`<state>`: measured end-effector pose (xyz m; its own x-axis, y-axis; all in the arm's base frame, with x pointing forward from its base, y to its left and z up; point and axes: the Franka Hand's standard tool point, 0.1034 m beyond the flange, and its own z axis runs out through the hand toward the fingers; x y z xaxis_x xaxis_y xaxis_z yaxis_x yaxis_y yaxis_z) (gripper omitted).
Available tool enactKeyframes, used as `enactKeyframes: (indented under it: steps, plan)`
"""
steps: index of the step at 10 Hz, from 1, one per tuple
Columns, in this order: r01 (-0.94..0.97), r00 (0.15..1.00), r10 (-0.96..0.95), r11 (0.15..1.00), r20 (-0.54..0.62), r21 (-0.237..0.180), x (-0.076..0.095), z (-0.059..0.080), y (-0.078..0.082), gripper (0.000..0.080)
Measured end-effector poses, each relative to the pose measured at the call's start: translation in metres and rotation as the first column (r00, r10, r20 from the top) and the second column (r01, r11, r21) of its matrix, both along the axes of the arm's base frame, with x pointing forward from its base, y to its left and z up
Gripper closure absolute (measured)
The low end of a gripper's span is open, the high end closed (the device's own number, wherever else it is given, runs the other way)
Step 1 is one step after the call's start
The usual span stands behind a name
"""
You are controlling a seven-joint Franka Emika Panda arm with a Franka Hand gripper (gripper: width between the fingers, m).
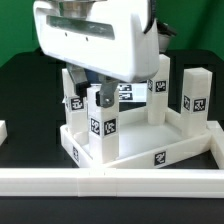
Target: Assemble desk
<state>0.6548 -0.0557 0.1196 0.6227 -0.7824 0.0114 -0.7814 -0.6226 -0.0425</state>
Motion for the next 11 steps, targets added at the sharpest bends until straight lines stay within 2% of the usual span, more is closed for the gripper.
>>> enactKeyframes:
  steps: [1,2,3,4,7,8,10,11]
  plan:
    - [-0.037,0.999,0.037,0.999,-0.012,0.003,-0.002,-0.001,0.000,0.0246]
    - [-0.125,0.992,0.125,0.992,-0.015,-0.004,-0.003,-0.002,0.000,0.0246]
    - [-0.251,0.968,0.250,0.968,-0.018,-0.012,-0.004,-0.002,0.000,0.0173]
    - [-0.357,0.934,0.356,0.934,-0.021,-0.017,-0.004,-0.003,0.000,0.0173]
    - [-0.648,0.762,0.647,0.761,-0.018,-0.027,-0.003,-0.001,0.006,0.0150]
    - [-0.706,0.708,0.706,0.708,-0.018,-0.029,-0.003,0.000,0.008,0.0150]
    - [-0.836,0.549,0.835,0.548,-0.028,-0.033,-0.004,-0.002,0.011,0.0150]
    - [-0.857,0.515,0.857,0.514,-0.026,-0.041,-0.003,-0.003,0.013,0.0150]
